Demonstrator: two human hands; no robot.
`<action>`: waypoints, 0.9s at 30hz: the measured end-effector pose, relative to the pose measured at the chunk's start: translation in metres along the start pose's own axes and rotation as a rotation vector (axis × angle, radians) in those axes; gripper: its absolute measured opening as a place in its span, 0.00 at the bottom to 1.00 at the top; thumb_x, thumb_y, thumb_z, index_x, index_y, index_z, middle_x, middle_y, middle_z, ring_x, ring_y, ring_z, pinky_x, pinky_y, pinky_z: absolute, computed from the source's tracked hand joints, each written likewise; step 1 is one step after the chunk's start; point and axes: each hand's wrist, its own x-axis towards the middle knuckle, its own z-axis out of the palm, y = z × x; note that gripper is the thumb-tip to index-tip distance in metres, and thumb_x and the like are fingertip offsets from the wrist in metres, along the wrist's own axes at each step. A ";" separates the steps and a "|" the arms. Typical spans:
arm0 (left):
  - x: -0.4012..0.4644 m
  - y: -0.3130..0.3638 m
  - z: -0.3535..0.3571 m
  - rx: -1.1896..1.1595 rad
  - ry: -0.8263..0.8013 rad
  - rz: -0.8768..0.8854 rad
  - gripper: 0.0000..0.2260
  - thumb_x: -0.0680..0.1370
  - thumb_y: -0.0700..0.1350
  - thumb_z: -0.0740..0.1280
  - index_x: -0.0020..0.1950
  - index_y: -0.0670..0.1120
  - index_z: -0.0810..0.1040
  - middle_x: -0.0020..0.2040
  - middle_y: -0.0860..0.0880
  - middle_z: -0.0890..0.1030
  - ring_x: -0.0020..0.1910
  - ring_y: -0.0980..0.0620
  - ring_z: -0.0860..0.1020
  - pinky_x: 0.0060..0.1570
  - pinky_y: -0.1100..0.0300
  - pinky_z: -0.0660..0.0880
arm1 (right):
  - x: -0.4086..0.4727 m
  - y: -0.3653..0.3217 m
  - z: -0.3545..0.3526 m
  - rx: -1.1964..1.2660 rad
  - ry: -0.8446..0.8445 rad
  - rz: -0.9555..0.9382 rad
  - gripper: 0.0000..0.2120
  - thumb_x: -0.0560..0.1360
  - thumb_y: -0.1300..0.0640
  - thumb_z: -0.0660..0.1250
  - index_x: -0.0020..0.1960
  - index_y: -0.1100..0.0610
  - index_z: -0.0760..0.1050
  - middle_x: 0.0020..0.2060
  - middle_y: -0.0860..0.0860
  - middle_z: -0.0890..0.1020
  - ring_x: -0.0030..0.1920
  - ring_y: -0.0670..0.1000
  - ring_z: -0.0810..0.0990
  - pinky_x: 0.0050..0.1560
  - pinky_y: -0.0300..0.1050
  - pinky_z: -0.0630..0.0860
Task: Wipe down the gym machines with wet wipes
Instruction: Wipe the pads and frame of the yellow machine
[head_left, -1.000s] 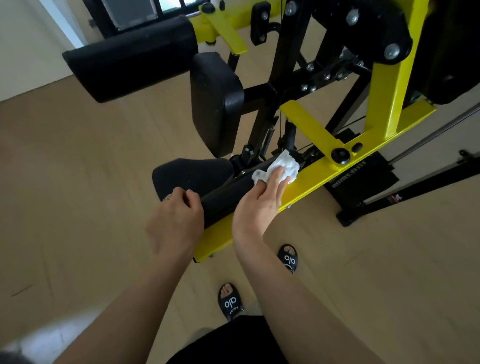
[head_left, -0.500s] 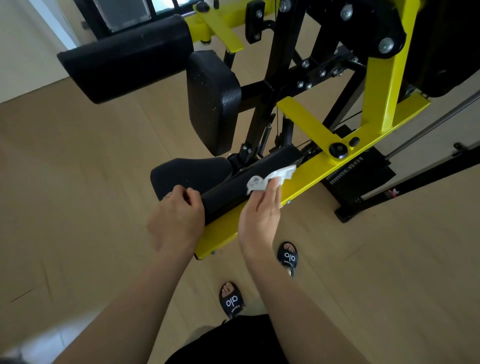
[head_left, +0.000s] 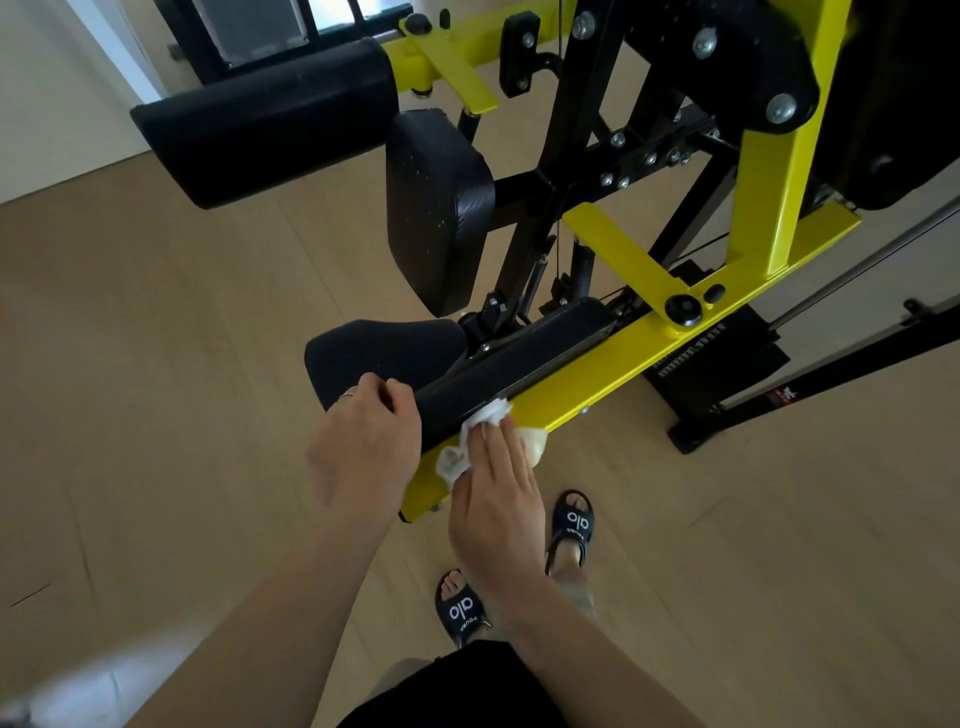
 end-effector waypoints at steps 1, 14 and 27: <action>0.000 0.000 0.000 -0.002 -0.003 0.002 0.15 0.84 0.56 0.51 0.43 0.51 0.69 0.36 0.52 0.74 0.35 0.54 0.74 0.34 0.57 0.70 | 0.000 0.006 -0.004 0.005 -0.006 -0.048 0.21 0.84 0.56 0.55 0.74 0.62 0.73 0.73 0.58 0.74 0.76 0.58 0.69 0.74 0.56 0.70; 0.000 0.002 0.000 -0.025 0.022 -0.001 0.15 0.84 0.54 0.52 0.42 0.50 0.69 0.35 0.53 0.73 0.32 0.55 0.72 0.31 0.58 0.69 | 0.010 -0.012 -0.003 0.034 -0.069 0.188 0.22 0.83 0.54 0.51 0.72 0.61 0.71 0.68 0.56 0.75 0.73 0.58 0.70 0.75 0.55 0.67; 0.002 0.006 -0.007 -0.014 -0.074 -0.100 0.18 0.84 0.57 0.49 0.46 0.50 0.71 0.39 0.51 0.76 0.39 0.50 0.76 0.40 0.54 0.68 | -0.016 -0.036 -0.001 -0.110 -0.206 -0.080 0.32 0.82 0.48 0.61 0.82 0.59 0.59 0.79 0.59 0.64 0.80 0.61 0.59 0.80 0.59 0.56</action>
